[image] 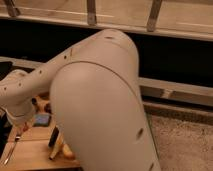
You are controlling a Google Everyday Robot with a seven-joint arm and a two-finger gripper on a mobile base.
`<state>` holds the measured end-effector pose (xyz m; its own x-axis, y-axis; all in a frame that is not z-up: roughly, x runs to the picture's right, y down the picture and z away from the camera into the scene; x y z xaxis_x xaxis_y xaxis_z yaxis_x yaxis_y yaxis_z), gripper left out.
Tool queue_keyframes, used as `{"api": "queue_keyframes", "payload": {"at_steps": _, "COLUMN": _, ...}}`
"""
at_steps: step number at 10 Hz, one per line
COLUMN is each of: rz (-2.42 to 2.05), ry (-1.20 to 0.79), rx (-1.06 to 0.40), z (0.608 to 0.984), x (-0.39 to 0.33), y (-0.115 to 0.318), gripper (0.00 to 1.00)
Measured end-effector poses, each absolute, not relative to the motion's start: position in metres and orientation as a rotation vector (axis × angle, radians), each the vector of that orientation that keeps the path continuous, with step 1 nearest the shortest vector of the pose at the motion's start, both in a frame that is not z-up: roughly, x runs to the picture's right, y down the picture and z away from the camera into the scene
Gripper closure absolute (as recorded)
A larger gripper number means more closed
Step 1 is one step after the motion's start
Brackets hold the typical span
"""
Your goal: Place pepper in table surface
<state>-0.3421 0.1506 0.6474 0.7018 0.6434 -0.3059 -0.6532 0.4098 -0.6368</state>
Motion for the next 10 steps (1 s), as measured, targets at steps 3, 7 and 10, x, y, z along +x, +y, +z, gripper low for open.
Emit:
{"api": "queue_keyframes", "payload": {"at_steps": 3, "rz": 0.858, "ry": -0.074, "rx": -0.877, "z": 0.662, "x": -0.325, "y": 0.151, "gripper": 1.00}}
{"api": "queue_keyframes", "payload": {"at_steps": 7, "rz": 0.877, "ry": -0.191, "rx": -1.013, "z": 0.718, "x": -0.321, "y": 0.187, "gripper": 1.00}}
{"api": "queue_keyframes", "payload": {"at_steps": 10, "rz": 0.898, "ry": -0.218, "rx": -1.099, "z": 0.740, "x": -0.322, "y": 0.212, "gripper": 1.00}}
